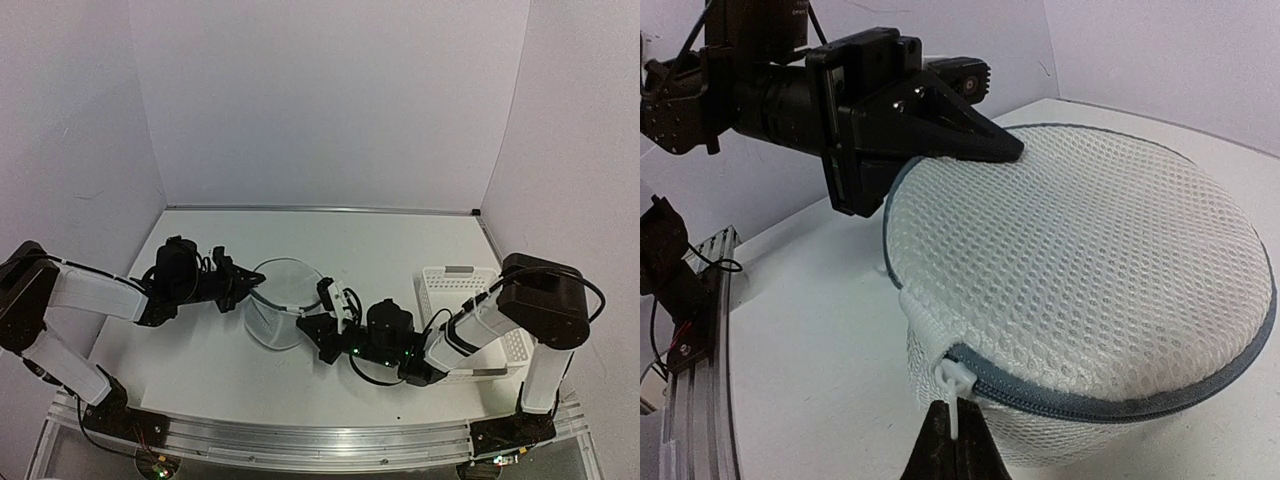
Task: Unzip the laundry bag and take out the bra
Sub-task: Pick up the zipper from the laundry bag, then unzip the zipper of the laundry bag, then adjust the laundry bag at the center of the board.
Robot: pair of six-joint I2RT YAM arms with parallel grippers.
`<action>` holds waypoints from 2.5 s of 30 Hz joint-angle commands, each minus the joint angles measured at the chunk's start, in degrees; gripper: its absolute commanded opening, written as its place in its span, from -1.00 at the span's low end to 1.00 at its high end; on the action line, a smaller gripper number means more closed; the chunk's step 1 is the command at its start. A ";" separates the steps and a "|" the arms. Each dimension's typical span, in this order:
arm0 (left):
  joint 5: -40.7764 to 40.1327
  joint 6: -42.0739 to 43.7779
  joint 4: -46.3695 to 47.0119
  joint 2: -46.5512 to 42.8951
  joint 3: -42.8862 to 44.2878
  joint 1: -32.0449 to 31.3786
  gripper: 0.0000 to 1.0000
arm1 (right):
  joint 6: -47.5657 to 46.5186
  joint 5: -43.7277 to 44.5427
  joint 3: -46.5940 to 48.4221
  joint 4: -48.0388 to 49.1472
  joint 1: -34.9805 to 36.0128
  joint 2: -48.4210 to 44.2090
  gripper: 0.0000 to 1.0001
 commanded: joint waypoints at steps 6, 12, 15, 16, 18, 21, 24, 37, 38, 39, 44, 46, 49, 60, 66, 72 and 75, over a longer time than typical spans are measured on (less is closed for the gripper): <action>6.90 5.42 3.56 3.57 4.99 0.03 -1.00 | -0.30 1.51 -1.07 -2.12 0.30 -4.71 -1.00; 9.74 8.55 3.49 5.30 6.86 0.03 -1.00 | -2.15 4.55 -4.43 -4.90 0.23 -8.58 -1.00; 11.43 9.74 3.48 6.94 7.91 0.01 -1.00 | -2.82 5.13 -5.93 -6.58 -0.40 -10.16 -1.00; 12.06 10.17 3.45 7.52 8.26 0.03 -1.00 | -2.80 5.04 -6.25 -7.53 -0.82 -10.44 -1.00; 13.43 10.95 3.45 8.61 9.19 0.03 -1.00 | -2.64 4.47 -6.76 -8.86 -1.78 -10.97 -1.00; 14.95 12.57 3.43 9.57 10.51 0.03 -1.00 | -2.49 3.85 -7.84 -10.54 -3.30 -11.91 -1.00; 16.46 13.95 3.22 10.30 11.77 0.03 -1.00 | -2.12 2.97 -8.90 -12.25 -5.09 -13.10 -1.00; 20.97 16.68 0.88 14.16 15.92 0.03 -1.00 | -3.61 9.05 -8.02 -27.80 -10.47 -18.24 -1.00; 21.13 17.01 0.32 14.39 16.24 0.03 -1.00 | -3.83 8.37 -8.09 -28.31 -10.51 -18.72 -1.00; 21.23 17.43 -0.39 14.58 16.82 0.01 -1.00 | -4.14 7.43 -8.10 -28.99 -10.41 -19.19 -1.00; 21.01 20.54 -4.58 16.21 19.19 0.03 -1.00 | -5.21 9.62 -8.69 -31.13 -6.34 -21.26 -1.00; 20.93 21.23 -5.70 16.93 20.03 0.08 -1.00 | -3.84 9.25 -9.17 -31.04 -5.15 -21.87 -1.00; 20.15 22.77 -8.71 17.38 21.58 0.12 -1.00 | -2.17 10.03 -9.67 -31.30 -3.64 -22.71 -1.00; 6.67 38.50 -36.91 16.02 34.69 0.20 0.12 | 3.20 9.64 -5.52 -36.33 0.11 -24.60 -1.00; -2.62 43.26 -46.96 12.12 37.80 0.21 0.52 | 6.09 8.61 0.15 -38.40 1.18 -20.66 -1.00; -4.56 42.98 -50.64 5.75 33.62 0.18 0.56 | 7.20 6.32 7.02 -38.57 1.97 -14.61 -1.00; -3.33 41.03 -50.62 2.03 30.45 0.18 0.60 | 7.06 5.21 9.63 -38.45 2.26 -12.24 -1.00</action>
